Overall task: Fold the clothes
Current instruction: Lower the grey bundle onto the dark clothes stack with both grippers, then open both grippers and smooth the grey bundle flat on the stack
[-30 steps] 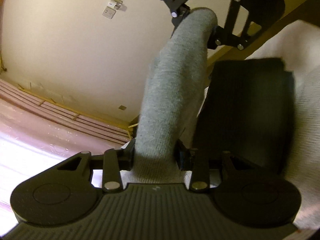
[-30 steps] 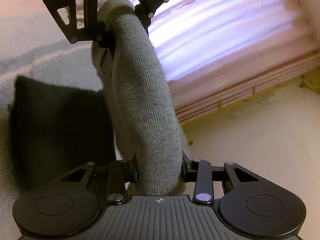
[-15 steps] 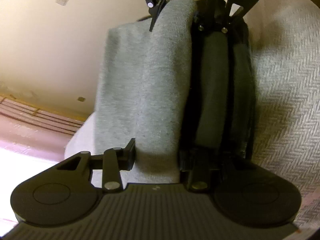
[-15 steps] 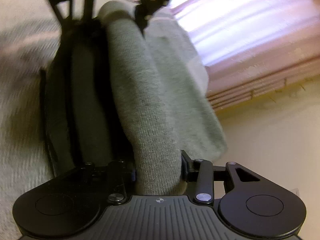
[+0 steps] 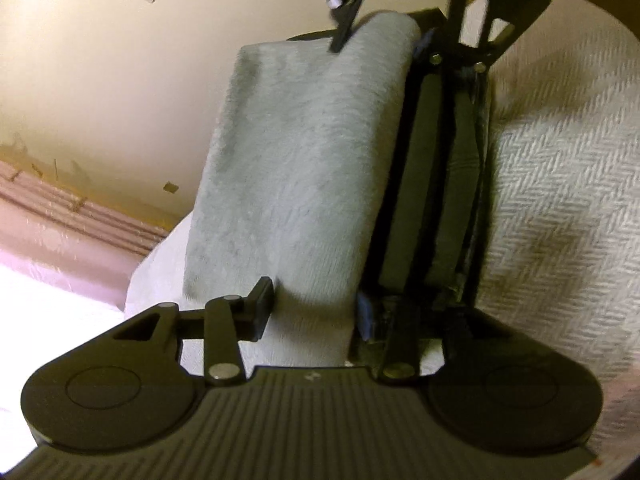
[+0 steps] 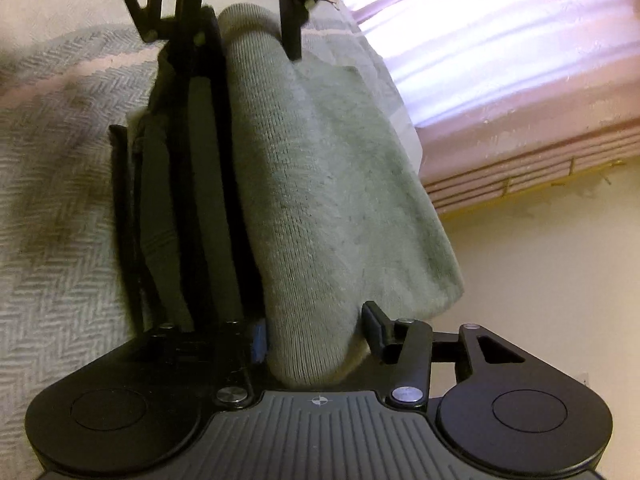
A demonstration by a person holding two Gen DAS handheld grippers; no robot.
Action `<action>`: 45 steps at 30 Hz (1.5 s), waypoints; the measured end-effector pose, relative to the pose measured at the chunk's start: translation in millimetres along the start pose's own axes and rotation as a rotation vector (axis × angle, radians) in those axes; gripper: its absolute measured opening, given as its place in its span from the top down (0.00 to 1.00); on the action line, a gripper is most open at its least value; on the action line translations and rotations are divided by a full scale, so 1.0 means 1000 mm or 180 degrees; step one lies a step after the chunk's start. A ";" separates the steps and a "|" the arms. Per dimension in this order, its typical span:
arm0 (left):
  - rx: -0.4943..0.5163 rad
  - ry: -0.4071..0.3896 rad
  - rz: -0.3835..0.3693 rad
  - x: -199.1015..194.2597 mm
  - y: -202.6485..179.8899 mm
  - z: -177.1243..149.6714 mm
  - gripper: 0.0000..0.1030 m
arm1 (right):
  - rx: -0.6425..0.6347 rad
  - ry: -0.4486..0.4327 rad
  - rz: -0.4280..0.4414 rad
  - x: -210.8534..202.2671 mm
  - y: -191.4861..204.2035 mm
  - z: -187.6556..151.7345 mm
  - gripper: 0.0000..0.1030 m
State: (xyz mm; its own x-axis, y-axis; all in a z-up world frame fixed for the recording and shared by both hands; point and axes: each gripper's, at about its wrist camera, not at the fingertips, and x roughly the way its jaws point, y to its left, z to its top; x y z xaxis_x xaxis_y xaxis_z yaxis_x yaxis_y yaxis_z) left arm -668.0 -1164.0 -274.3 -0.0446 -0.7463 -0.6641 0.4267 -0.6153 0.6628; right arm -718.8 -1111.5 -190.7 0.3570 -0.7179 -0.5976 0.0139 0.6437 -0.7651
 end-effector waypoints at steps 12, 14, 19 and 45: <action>-0.1565 -0.0188 -0.0208 -0.046 0.072 0.000 0.63 | 0.1955 -0.0100 0.0514 -0.057 -0.052 -0.004 0.69; -0.1716 -0.0189 -0.0250 -0.033 0.078 0.007 0.63 | 0.2419 -0.0105 0.0685 -0.045 -0.065 -0.007 0.73; -0.1832 0.0095 -0.0605 0.004 0.062 0.002 0.62 | 0.3013 0.0145 0.1235 -0.005 -0.060 -0.026 0.74; -0.2490 0.0082 -0.0583 -0.016 0.104 -0.007 0.64 | 0.4202 0.0081 0.1474 0.092 -0.166 -0.058 0.96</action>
State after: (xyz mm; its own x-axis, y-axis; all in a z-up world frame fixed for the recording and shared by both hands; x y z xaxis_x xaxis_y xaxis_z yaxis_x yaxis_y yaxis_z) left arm -616.5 -1214.0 -197.7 -0.1586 -0.6387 -0.7529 0.9243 -0.3641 0.1142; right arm -742.1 -1299.9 -132.3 0.5543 -0.3695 -0.7458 0.7639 0.5816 0.2796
